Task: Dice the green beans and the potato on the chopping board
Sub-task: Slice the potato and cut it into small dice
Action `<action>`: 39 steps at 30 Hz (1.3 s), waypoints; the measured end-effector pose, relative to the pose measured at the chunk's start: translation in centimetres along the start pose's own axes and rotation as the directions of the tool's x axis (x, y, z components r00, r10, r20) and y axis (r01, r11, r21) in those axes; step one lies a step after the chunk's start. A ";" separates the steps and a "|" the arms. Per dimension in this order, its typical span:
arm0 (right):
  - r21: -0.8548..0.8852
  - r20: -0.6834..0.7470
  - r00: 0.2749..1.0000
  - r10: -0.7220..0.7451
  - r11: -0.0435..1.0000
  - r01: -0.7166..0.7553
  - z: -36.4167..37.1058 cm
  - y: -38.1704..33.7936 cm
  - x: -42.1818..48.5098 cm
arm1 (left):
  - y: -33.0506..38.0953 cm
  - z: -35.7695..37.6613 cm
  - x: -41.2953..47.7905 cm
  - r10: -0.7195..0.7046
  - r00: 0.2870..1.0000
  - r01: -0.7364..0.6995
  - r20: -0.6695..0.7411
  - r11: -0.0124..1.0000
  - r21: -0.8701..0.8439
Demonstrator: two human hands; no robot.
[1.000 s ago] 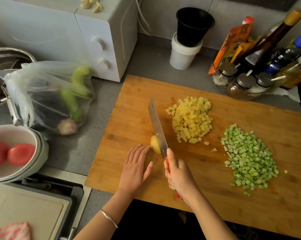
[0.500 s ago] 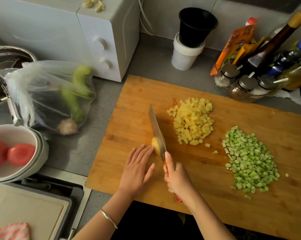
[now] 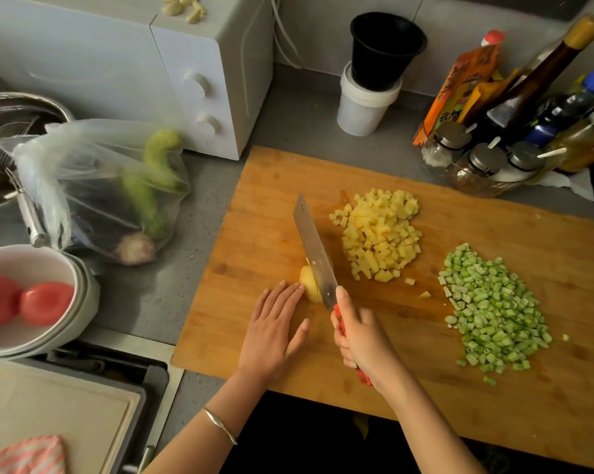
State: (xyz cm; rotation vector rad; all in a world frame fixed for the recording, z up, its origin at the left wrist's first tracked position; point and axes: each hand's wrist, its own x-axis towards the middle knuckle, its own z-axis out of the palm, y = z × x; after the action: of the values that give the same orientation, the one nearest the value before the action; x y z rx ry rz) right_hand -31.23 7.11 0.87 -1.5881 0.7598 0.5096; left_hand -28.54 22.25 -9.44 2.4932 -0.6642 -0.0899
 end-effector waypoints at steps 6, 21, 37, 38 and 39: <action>-0.015 -0.040 0.994 -0.104 0.995 0.103 0.5 -0.2 -0.5 | 0.1 0.0 -0.2 -0.023 0.999 0.020 -0.047 0.998 -0.057; 0.055 -0.010 0.994 -0.112 0.992 0.112 -1.9 0.2 -0.6 | -0.2 -0.1 3.0 0.075 0.996 -0.080 0.051 0.992 0.099; 0.033 0.030 0.999 -0.023 0.999 0.022 0.8 1.1 -0.1 | -1.3 -0.4 0.5 -0.057 0.995 0.049 -0.087 0.994 -0.099; 0.033 0.031 0.999 -0.016 0.999 0.015 0.9 1.1 -0.1 | -1.4 -0.4 0.4 -0.041 0.996 0.034 -0.078 0.995 -0.091; 0.031 0.028 1.000 -0.012 0.999 0.011 1.0 1.1 0.0 | -1.4 -0.3 0.4 -0.033 0.997 0.027 -0.070 0.996 -0.081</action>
State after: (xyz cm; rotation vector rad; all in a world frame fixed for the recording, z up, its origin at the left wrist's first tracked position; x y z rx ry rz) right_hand -31.96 8.01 -0.02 -1.5524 0.7335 0.5090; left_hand -27.53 23.22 -9.87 2.4182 -0.5824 -0.0372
